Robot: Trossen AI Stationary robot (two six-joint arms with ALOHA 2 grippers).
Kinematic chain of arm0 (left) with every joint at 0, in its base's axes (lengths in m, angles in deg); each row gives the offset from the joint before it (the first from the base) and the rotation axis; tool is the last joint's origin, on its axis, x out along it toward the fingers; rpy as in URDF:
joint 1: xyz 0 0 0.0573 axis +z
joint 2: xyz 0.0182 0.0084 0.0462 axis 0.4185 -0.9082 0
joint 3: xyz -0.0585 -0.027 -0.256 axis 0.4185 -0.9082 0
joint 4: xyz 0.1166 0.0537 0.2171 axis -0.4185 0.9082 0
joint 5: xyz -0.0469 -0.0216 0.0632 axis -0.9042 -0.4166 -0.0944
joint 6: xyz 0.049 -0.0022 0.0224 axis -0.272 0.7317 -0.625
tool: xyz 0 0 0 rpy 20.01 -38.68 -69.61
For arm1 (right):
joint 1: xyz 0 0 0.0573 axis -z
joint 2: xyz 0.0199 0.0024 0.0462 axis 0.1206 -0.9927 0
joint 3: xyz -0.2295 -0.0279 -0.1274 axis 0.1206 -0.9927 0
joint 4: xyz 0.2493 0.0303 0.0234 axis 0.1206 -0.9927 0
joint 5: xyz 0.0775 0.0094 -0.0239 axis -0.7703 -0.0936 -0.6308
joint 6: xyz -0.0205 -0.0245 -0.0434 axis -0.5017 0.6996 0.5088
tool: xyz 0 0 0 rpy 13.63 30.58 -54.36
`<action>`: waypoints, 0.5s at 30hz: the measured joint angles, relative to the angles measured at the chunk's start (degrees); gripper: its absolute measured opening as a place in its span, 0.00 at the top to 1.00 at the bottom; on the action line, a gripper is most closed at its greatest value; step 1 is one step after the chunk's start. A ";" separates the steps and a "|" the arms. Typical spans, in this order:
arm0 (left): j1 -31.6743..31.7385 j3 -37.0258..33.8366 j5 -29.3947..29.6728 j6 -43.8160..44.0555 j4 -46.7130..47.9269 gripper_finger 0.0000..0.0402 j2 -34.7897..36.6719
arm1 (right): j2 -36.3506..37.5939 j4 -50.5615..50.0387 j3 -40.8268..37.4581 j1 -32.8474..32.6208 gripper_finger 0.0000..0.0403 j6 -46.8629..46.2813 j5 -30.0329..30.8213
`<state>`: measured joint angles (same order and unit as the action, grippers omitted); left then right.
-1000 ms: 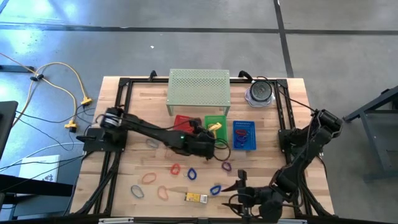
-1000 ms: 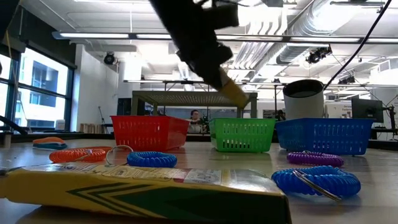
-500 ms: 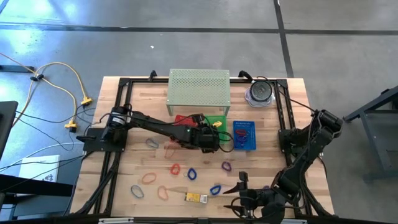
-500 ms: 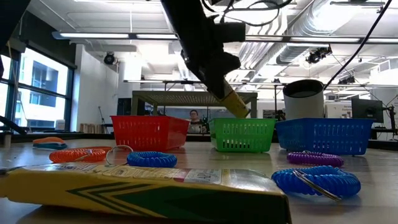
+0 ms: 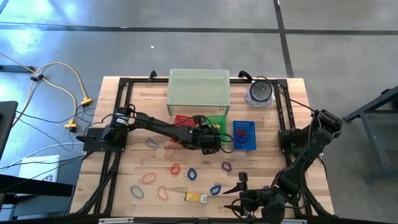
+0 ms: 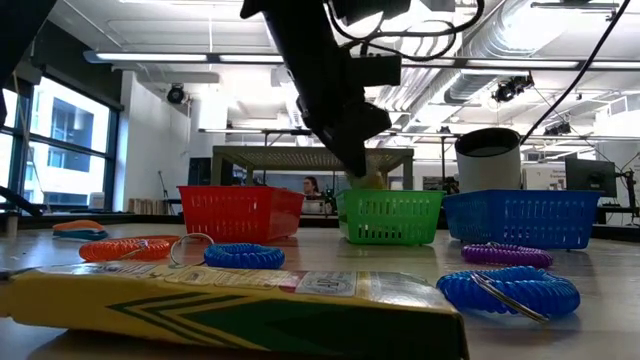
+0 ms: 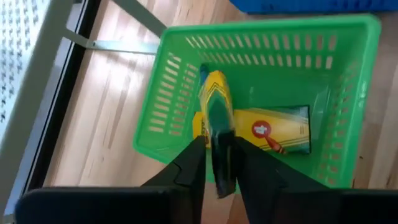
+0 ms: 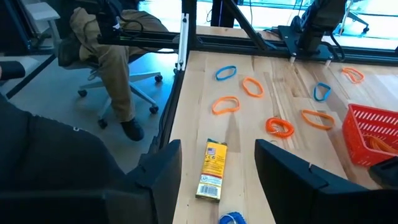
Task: Pick & Place Office Desk Supplies
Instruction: Put the right yellow crayon box into the green bin, then put the right purple spring keychain into the blue bin
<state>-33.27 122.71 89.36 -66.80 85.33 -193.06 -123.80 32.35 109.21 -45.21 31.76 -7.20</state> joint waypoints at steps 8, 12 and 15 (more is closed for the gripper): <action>0.21 0.04 0.64 -0.25 -0.14 0.64 -0.10 | 0.00 0.02 0.00 0.00 0.53 2.46 -0.09; -1.28 1.47 2.19 -0.28 -2.02 0.61 0.46 | 0.00 0.00 0.00 0.00 0.53 2.61 -0.27; -2.50 2.51 1.55 -0.86 -3.54 0.61 1.00 | 0.00 -0.04 0.00 0.00 0.53 3.62 -0.35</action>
<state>-35.77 125.22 90.91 -67.66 81.80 -192.06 -123.80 32.31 109.21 -45.21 35.38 -7.55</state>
